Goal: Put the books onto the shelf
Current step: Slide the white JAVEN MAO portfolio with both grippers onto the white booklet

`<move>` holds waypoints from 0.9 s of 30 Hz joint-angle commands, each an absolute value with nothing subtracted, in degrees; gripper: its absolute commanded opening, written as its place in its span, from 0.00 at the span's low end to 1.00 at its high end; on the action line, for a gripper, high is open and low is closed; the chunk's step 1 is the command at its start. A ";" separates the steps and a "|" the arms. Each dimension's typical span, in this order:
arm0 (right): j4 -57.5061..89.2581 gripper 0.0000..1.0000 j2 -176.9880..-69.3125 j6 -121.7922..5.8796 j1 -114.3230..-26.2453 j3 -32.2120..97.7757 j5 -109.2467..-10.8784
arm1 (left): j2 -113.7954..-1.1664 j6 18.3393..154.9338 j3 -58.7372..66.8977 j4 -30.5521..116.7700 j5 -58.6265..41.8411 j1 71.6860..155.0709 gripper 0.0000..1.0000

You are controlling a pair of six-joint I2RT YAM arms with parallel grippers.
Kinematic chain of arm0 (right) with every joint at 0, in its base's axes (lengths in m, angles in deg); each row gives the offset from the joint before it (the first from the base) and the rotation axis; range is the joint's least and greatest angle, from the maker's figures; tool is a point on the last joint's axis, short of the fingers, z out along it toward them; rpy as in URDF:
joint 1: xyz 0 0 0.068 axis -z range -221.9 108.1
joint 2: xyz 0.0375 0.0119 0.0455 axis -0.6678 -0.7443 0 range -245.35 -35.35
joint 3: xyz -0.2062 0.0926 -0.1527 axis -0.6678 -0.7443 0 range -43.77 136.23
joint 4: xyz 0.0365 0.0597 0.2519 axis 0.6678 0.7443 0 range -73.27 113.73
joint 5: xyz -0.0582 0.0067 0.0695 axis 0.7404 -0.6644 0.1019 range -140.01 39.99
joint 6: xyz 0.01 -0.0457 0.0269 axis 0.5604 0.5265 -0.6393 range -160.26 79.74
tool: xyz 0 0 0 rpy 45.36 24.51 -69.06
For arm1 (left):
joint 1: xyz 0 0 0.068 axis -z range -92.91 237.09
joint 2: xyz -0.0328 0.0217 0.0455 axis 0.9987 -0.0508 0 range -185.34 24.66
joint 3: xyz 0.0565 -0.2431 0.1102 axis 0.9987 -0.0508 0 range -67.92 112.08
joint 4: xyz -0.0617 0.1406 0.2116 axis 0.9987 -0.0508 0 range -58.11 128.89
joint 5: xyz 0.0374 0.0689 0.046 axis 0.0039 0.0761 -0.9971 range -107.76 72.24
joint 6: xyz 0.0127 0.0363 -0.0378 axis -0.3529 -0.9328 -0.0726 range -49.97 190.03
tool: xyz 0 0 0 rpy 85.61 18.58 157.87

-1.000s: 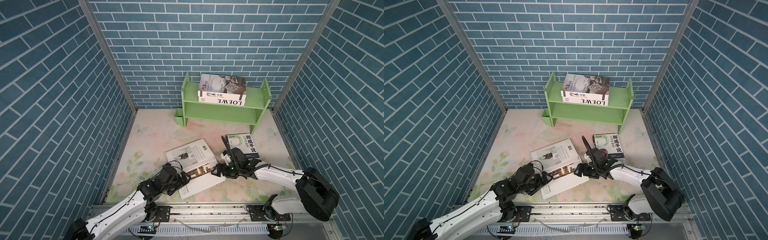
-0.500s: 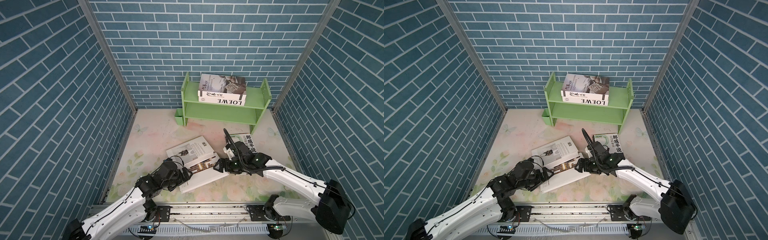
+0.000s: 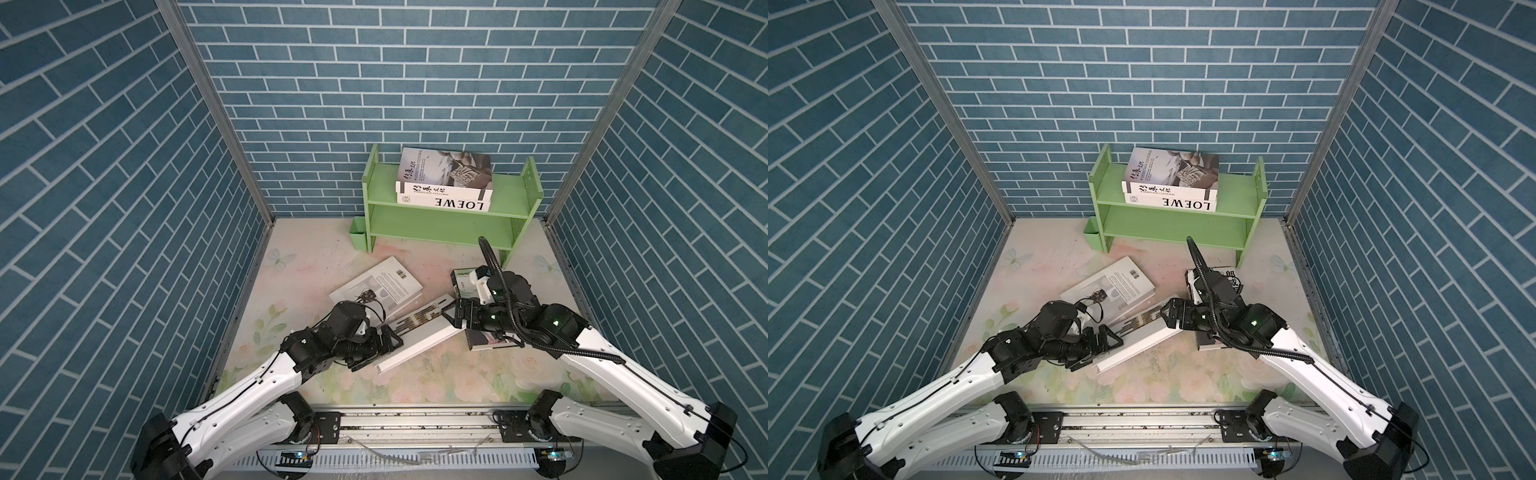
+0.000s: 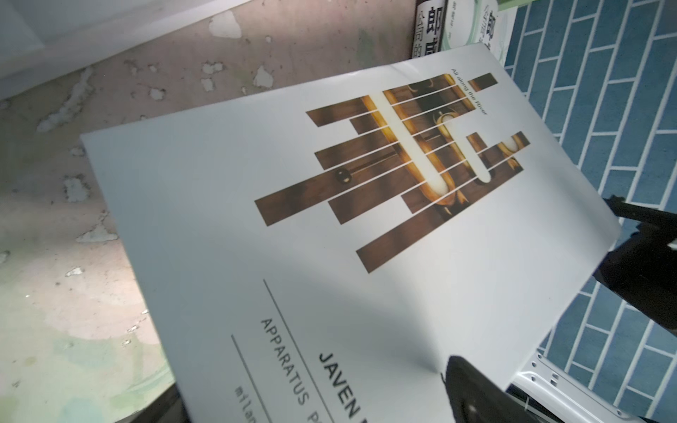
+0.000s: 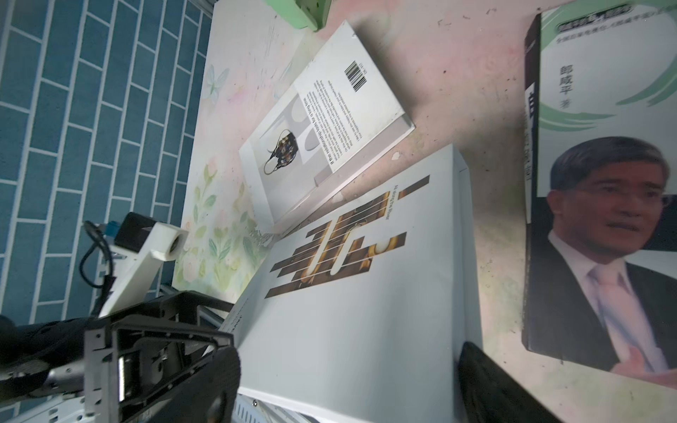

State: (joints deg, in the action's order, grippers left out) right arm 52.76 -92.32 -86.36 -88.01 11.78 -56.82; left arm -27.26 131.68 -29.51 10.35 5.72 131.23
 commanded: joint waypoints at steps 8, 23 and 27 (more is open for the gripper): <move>44.75 0.95 -97.30 -87.82 -89.58 16.05 -66.85 | -30.55 121.20 -14.73 19.77 10.39 131.18 1.00; 29.38 0.96 -112.47 -80.54 -89.54 15.48 -64.11 | -28.72 103.59 -11.61 6.95 -3.42 119.53 1.00; 28.09 0.96 -118.47 -79.87 -89.54 15.50 -59.36 | -30.24 102.43 -16.22 4.04 -13.17 118.34 1.00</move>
State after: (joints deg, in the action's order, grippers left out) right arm 34.51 -115.55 -83.02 -87.57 15.36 -56.69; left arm -28.81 106.08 -13.51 1.77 -9.21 118.68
